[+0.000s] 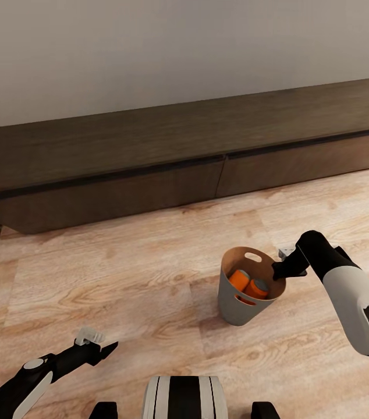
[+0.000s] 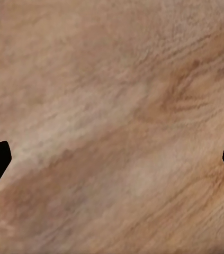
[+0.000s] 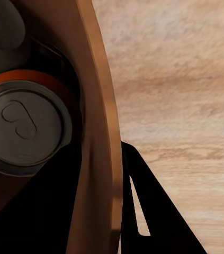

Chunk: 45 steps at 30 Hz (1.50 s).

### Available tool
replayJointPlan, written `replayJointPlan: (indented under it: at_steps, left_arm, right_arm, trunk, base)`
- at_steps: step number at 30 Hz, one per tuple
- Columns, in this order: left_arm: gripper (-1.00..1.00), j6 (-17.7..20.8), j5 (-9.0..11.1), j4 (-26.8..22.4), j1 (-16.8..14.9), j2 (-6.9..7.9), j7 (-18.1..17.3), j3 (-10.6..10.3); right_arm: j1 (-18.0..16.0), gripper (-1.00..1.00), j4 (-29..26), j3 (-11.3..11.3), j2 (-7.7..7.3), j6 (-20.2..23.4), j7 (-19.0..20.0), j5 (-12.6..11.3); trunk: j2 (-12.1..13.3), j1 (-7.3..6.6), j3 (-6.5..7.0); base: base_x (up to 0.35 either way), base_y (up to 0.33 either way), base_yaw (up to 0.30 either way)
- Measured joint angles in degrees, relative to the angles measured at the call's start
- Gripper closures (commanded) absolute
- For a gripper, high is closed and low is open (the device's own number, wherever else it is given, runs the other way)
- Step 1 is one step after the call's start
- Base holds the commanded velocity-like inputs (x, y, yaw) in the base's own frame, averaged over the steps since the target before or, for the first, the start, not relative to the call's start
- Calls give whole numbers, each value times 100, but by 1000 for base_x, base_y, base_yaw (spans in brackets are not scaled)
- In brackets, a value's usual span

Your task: Put the three can of soda from the living room inside the tash can in the kitchen.

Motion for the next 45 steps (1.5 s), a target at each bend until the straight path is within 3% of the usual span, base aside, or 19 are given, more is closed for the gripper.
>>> replayJointPlan:
  at_steps: [12,13,15,45]
  left_arm:
    - [-100,0,-1,0,0,-2,3,2]
    - [-100,0,-1,0,0,-1,2,2]
    - [-100,-1,0,2,-4,-1,1,-3]
    - [-100,-1,0,2,-4,-3,9,-3]
  right_arm:
    - [1,100,-1,2,-1,0,0,-3]
    - [1,-100,-1,4,-1,0,0,-4]
    - [8,-100,-17,-43,70,0,7,56]
    - [8,-100,-15,-34,71,-2,20,56]
  trunk:
    - [0,0,0]
    - [0,0,0]
    - [1,3,-2]
    - [1,3,-2]
  base:
    - [0,0,0]
    - [0,0,0]
    - [0,0,0]
    - [0,0,0]
